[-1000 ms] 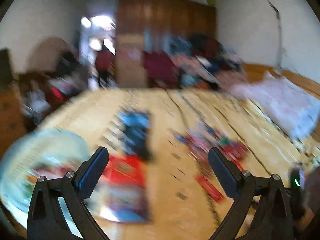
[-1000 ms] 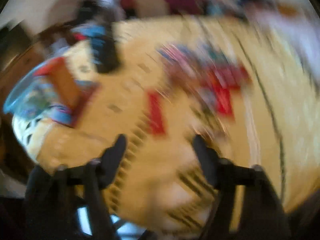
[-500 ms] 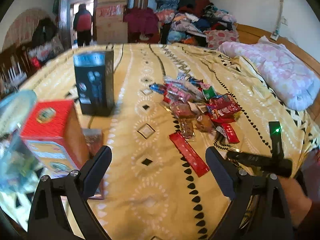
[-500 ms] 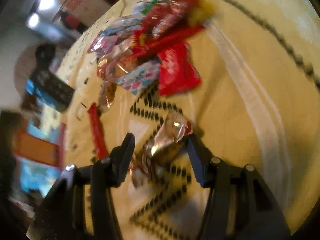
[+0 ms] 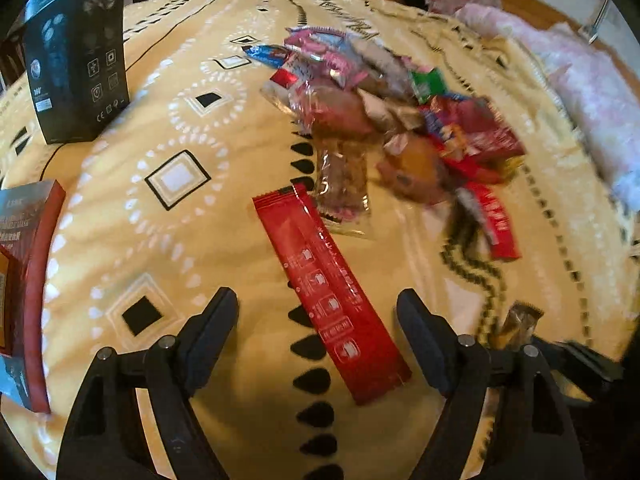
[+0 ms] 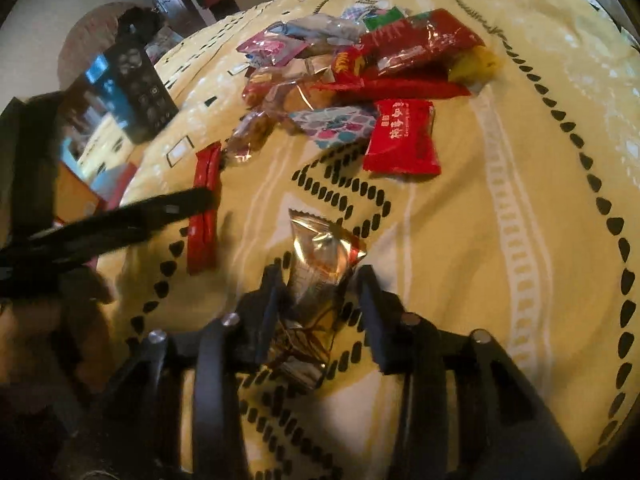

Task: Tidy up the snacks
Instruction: 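Grasp the gold foil candy with right tool while left tool reaches the red strip, then grasp the long red strip packet with left tool while right tool carries the candy toward the bowl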

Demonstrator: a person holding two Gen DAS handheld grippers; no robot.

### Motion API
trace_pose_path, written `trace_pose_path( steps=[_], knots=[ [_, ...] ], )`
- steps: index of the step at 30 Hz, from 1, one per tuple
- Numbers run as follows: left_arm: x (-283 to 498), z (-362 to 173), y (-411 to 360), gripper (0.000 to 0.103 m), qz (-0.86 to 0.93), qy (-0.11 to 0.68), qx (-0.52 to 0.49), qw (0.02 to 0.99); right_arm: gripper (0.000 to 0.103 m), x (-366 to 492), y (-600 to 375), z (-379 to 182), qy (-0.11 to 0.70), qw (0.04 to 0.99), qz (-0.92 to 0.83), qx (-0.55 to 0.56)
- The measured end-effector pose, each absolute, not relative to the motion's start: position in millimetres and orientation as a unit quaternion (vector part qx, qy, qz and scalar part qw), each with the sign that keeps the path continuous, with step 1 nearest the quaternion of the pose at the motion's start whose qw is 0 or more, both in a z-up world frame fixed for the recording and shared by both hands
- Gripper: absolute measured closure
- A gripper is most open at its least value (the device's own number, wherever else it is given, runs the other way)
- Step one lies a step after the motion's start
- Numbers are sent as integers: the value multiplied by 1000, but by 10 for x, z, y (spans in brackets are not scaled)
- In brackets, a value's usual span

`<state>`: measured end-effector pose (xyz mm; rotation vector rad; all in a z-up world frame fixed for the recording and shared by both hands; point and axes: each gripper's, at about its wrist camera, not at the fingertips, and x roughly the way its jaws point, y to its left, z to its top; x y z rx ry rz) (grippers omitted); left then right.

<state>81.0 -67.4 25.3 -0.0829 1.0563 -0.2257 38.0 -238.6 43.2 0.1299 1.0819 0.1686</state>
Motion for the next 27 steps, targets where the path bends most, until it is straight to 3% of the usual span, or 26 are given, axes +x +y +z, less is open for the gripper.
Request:
trace_pose_path(
  steps=[1, 2, 4, 8, 11, 18, 27],
  knots=[
    [811, 232, -706, 36, -102, 500, -29, 859, 62, 367, -2361, 429, 515, 852, 79, 53],
    [823, 188, -730, 61, -101, 501, -22, 859, 62, 371, -2340, 416, 517, 851, 77, 45],
    [835, 153, -689, 69, -103, 500, -36, 859, 67, 376, -2323, 376, 516, 853, 74, 42],
    [778, 210, -596, 97, -109, 488, -34, 865, 74, 381, -2375, 387, 506, 858, 69, 59],
    [687, 384, -514, 98, -114, 469, -37, 875, 79, 369, -2395, 438, 499, 861, 73, 65],
    [501, 860, -283, 98, -130, 431, -64, 891, 79, 302, -2384, 744, 466, 879, 79, 67],
    [309, 1957, 390, 98, -72, 328, -71, 939, 79, 499, -1866, 1521, 396, 910, 120, 12]
  ],
)
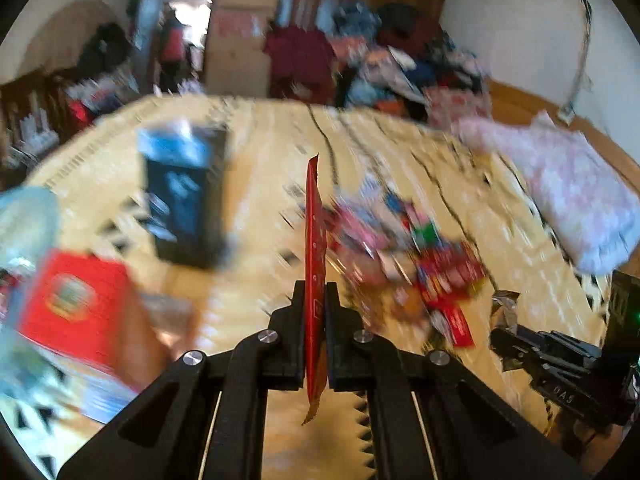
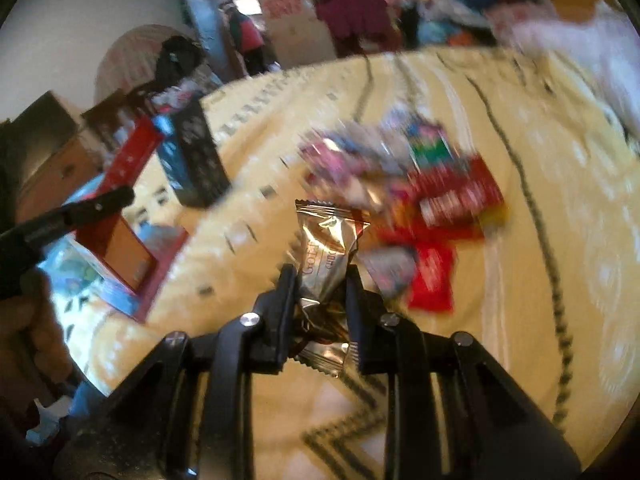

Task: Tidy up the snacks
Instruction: 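Grasp the long red strip packet with left tool while right tool carries the candy toward the bowl, then lower both held snacks into the glass bowl and open both tools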

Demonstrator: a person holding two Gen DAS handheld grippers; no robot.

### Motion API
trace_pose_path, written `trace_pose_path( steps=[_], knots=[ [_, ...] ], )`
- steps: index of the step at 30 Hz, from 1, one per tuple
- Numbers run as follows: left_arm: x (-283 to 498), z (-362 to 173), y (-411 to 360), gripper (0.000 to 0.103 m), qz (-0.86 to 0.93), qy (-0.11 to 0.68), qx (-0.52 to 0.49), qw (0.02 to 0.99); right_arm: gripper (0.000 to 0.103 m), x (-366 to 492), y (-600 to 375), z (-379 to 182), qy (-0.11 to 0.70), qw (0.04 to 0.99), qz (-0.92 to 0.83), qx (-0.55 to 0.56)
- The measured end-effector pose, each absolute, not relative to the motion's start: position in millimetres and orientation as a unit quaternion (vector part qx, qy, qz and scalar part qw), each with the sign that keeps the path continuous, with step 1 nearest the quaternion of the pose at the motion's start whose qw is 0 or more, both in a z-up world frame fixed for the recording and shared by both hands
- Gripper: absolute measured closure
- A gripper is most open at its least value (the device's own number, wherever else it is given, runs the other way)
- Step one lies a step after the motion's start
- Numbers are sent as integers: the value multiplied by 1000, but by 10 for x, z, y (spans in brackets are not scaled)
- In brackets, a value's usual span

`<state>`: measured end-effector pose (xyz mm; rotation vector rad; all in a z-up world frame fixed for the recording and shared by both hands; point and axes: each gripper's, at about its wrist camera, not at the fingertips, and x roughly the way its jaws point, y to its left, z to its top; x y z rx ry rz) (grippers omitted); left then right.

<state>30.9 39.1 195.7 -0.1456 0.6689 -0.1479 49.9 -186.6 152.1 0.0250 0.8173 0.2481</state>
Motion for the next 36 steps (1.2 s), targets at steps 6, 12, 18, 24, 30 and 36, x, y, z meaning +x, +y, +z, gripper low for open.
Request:
trace_pose_path(
  steps=[6, 12, 18, 24, 30, 36],
  knots=[
    [176, 2388, 1192, 98, 18, 284, -71, 956, 79, 769, -1175, 2074, 347, 920, 181, -26],
    [-41, 2543, 2090, 98, 105, 267, -84, 954, 79, 903, -313, 2405, 321, 911, 254, -48],
    [-290, 2530, 2862, 98, 172, 259, -101, 945, 79, 936, 613, 2487, 319, 887, 327, -65],
    [-402, 2390, 3389, 98, 212, 267, -123, 932, 79, 941, 1432, 2448, 330, 858, 384, -85],
    [-416, 2209, 3710, 98, 228, 287, -137, 920, 79, 1008, 2030, 2255, 360, 826, 422, -97],
    [-400, 2054, 3861, 98, 232, 302, -146, 913, 79, 1072, 2366, 2032, 393, 805, 433, -102]
  ],
)
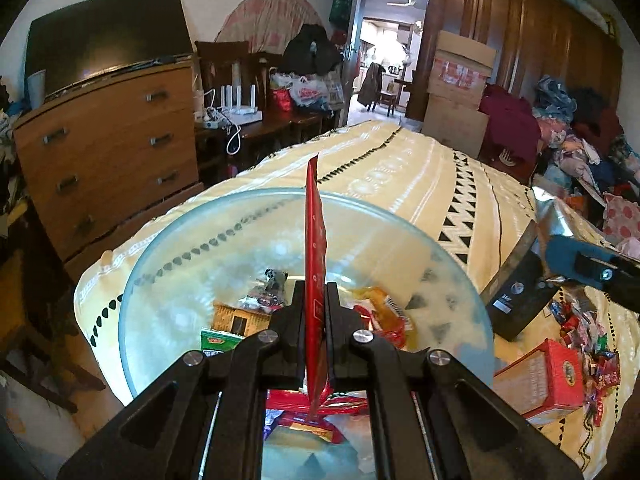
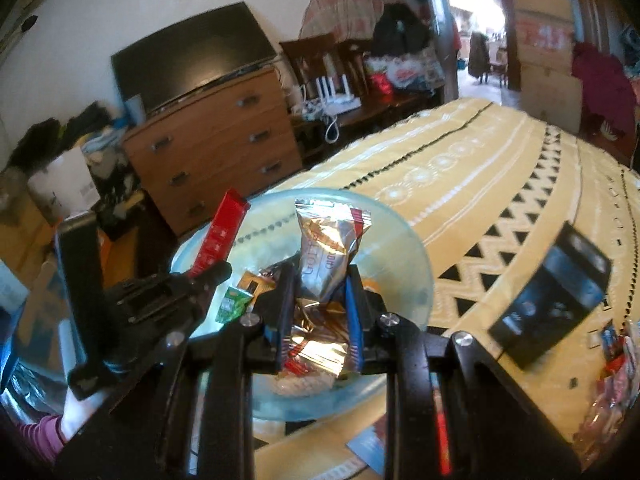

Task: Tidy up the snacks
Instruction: 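Lower both held snacks into the glass bowl and open both tools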

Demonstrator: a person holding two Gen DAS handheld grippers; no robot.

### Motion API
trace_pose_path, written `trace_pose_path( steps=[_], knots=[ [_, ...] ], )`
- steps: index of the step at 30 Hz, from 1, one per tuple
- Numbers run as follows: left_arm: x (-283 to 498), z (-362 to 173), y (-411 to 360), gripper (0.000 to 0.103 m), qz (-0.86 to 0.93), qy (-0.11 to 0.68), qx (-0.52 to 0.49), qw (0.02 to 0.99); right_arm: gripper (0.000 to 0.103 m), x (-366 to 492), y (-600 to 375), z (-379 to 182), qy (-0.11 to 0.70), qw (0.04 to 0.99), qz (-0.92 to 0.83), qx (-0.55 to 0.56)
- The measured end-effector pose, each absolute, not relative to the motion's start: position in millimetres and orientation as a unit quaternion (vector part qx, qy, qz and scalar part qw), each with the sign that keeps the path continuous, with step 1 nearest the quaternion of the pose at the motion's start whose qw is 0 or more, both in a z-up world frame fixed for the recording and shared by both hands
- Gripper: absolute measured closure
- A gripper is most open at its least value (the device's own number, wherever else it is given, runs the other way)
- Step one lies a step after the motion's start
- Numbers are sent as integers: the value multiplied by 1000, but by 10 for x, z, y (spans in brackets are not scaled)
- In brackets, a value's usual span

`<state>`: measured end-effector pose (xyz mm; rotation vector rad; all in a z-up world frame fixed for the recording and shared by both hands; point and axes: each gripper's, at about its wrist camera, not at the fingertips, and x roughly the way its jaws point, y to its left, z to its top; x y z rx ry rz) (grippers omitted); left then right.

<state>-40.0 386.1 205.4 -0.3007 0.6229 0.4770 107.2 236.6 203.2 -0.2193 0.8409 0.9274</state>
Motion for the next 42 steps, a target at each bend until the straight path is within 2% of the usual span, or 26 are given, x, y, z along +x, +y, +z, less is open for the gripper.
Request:
trace_pose_path(
  steps=[9, 42],
  knots=[
    [-320, 1930, 3943, 98, 231, 318, -150, 907, 79, 1075, 2496, 1835, 417, 794, 429, -110],
    [-261, 1933, 3758, 98, 252, 320, -103, 907, 78, 1065, 2472, 1798, 420, 796, 423, -102]
  ],
)
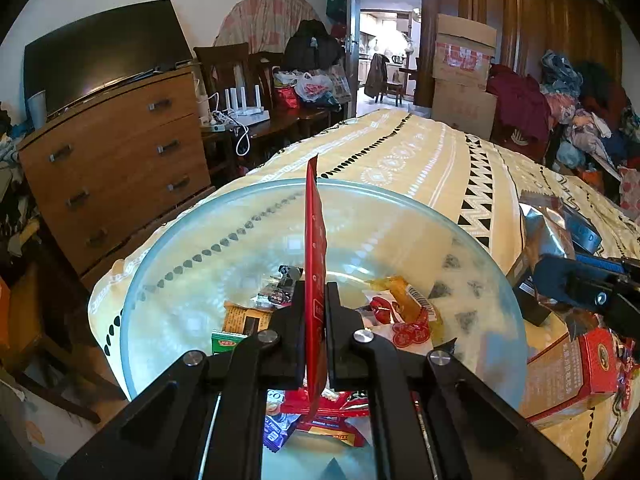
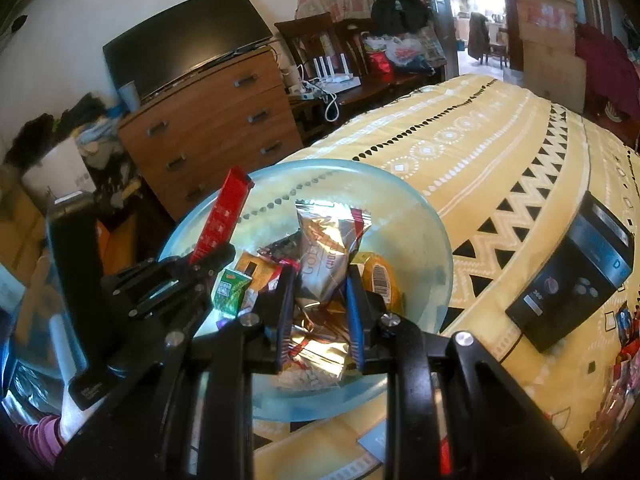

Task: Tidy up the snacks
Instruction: 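Lower both held snacks into the glass bowl and open both tools, then move both open tools back over the snack heap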

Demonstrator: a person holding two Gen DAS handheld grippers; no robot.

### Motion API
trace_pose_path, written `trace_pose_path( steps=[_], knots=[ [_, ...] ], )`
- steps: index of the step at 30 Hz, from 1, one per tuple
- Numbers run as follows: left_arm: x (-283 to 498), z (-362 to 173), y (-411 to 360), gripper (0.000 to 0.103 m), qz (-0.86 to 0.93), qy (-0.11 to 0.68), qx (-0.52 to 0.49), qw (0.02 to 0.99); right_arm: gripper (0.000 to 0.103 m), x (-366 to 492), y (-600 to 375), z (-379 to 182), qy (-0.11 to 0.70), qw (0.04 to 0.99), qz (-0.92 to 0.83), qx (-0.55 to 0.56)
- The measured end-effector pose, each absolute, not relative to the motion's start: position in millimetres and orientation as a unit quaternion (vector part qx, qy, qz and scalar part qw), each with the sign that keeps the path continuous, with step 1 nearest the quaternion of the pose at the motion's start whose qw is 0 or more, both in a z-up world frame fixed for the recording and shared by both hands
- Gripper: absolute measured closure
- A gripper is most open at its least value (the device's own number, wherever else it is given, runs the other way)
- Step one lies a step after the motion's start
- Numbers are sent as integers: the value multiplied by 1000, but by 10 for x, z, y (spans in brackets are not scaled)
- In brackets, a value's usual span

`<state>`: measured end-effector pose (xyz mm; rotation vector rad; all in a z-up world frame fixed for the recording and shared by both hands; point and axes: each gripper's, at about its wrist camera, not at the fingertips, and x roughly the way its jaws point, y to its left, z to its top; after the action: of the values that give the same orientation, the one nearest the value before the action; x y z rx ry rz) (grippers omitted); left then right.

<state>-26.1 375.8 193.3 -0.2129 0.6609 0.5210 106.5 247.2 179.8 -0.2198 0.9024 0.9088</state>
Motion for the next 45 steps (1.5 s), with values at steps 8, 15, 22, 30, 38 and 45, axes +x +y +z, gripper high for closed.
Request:
trace_pose_path(
  steps=[8, 15, 22, 30, 38, 45],
  knots=[
    [-262, 1975, 3650, 98, 248, 320, -93, 910, 78, 967, 2106, 2010, 394, 812, 426, -63],
    [-280, 2210, 3198, 98, 216, 302, -64, 926, 77, 726, 1109, 2287, 348, 856, 381, -39],
    [-330, 2439, 1970, 97, 84, 277, -13, 957, 77, 506, -436, 1739, 397, 888, 225, -48],
    [-106, 1911, 403, 95, -115, 342, 12, 933, 77, 383, -1842, 901, 479, 873, 90, -5],
    [620, 860, -283, 42, -117, 433, 38, 893, 41, 784, -2198, 847, 473, 879, 59, -31],
    [688, -4, -505, 0, -151, 459, 63, 873, 8, 584, -2498, 767, 437, 899, 37, -21]
  ],
)
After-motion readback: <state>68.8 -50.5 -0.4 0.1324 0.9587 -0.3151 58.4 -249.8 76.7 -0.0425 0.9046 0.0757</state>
